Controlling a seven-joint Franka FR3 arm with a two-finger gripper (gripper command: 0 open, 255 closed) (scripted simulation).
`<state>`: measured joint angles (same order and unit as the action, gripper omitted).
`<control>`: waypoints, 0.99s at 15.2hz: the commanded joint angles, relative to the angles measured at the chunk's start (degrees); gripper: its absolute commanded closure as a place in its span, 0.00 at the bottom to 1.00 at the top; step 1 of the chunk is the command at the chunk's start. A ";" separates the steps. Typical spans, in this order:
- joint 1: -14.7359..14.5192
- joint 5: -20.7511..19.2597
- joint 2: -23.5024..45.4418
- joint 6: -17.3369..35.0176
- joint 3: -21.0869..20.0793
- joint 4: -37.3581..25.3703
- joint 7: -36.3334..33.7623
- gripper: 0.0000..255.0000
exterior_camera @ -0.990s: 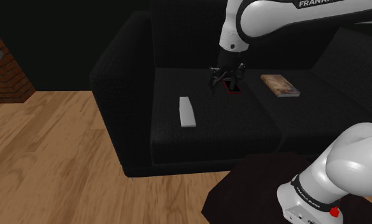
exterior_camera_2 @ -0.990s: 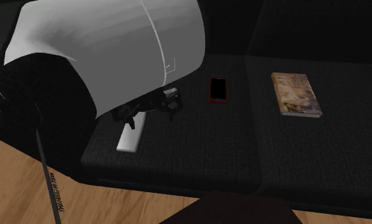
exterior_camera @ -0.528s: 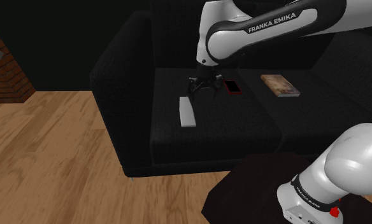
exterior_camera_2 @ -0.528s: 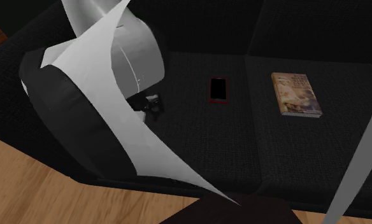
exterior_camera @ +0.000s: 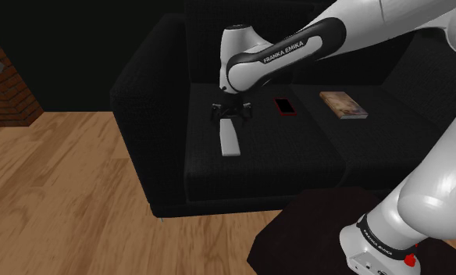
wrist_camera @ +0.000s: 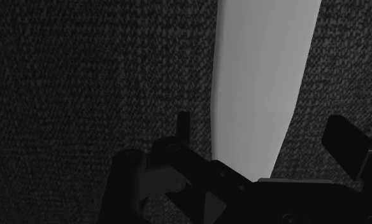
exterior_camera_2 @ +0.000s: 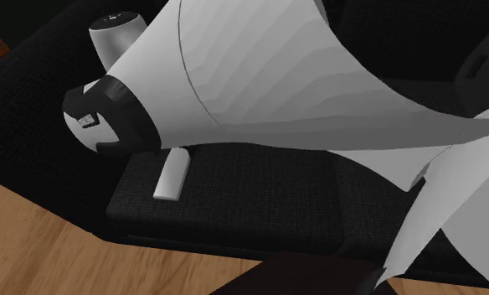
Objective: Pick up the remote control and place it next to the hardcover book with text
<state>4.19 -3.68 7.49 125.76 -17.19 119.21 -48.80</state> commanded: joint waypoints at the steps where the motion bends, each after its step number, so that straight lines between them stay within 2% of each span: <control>1: -0.32 -0.71 1.70 1.04 0.02 -0.57 -1.30 0.00; 7: -0.51 -1.81 4.11 4.91 0.31 1.01 -2.05 0.00; 14: -0.52 -1.81 4.11 4.91 0.31 1.01 -2.05 0.00; 15: -0.52 -1.81 4.12 4.91 0.31 1.00 -2.05 1.00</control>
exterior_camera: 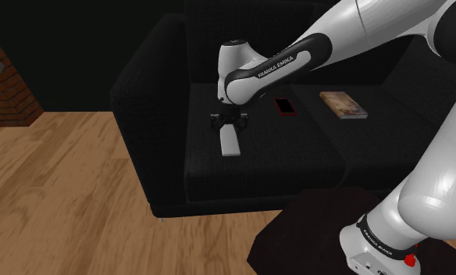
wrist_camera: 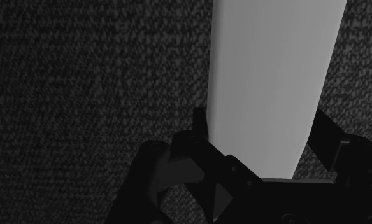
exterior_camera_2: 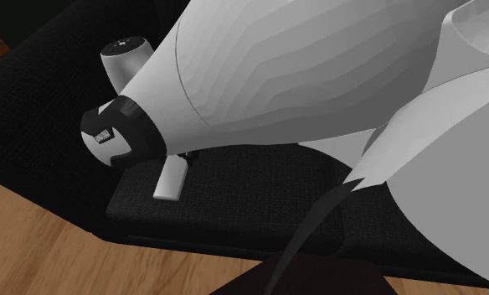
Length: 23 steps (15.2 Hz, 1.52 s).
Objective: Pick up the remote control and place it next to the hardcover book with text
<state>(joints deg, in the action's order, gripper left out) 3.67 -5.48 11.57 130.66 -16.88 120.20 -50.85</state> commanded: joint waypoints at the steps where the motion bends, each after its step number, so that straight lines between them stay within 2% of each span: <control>1: 0.00 0.00 0.03 0.01 0.00 0.01 0.00 1.00; 9: 0.00 0.00 0.03 0.00 0.00 0.01 -0.01 1.00; 23: 0.45 2.44 -5.53 -9.81 -0.47 -4.55 1.77 1.00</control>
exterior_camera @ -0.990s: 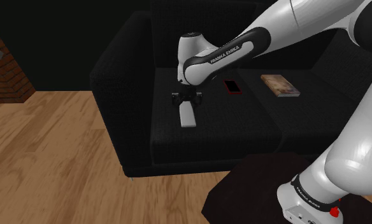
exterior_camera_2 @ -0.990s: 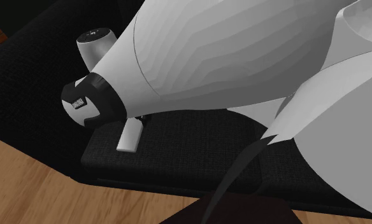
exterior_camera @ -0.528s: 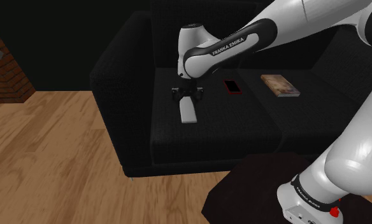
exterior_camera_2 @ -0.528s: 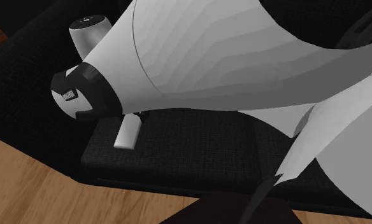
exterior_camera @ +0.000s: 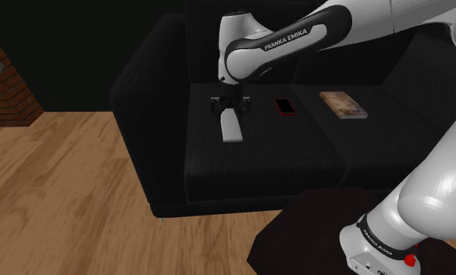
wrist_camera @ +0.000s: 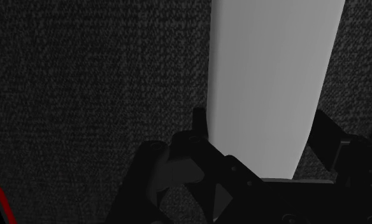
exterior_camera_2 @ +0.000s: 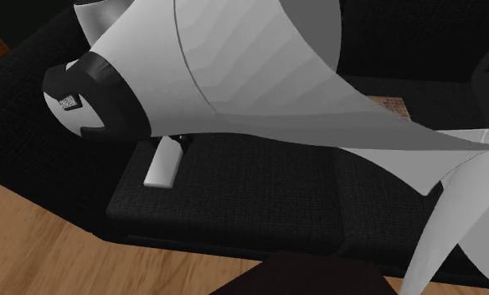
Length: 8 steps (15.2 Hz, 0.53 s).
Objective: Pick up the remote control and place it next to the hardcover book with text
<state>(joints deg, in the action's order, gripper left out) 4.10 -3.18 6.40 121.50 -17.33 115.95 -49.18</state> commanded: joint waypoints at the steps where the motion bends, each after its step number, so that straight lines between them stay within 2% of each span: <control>1: 0.04 0.27 -0.67 -1.37 -0.03 -0.72 0.19 1.00; 6: 0.12 0.83 -2.06 -4.94 -0.07 -2.98 0.61 1.00; 8: 1.62 1.41 -3.74 -4.46 1.11 -0.96 3.51 1.00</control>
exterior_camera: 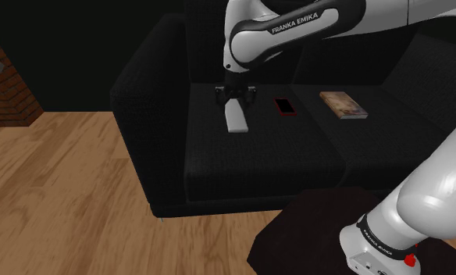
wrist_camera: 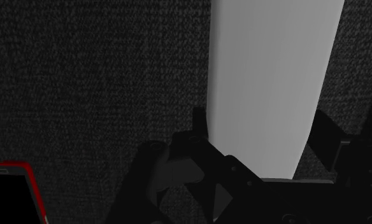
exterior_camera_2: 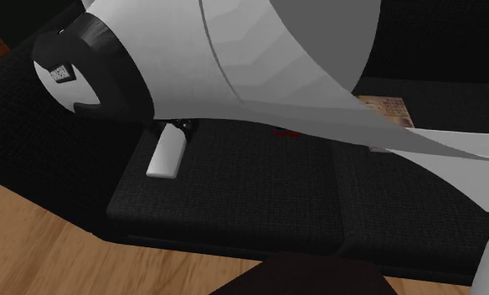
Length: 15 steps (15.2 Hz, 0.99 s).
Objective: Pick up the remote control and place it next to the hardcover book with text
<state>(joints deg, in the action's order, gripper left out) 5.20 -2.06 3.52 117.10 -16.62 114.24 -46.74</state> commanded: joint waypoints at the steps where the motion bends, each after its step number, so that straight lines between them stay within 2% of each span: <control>1: 1.25 0.53 -1.62 0.15 1.02 1.66 2.53 1.00; 8: 6.08 1.43 -5.42 1.12 5.85 6.16 12.60 1.00; 15: 10.81 1.30 -6.49 1.49 11.02 7.46 22.43 1.00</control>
<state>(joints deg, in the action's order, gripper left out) 15.23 -0.68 -3.16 118.34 -6.45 121.70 -25.98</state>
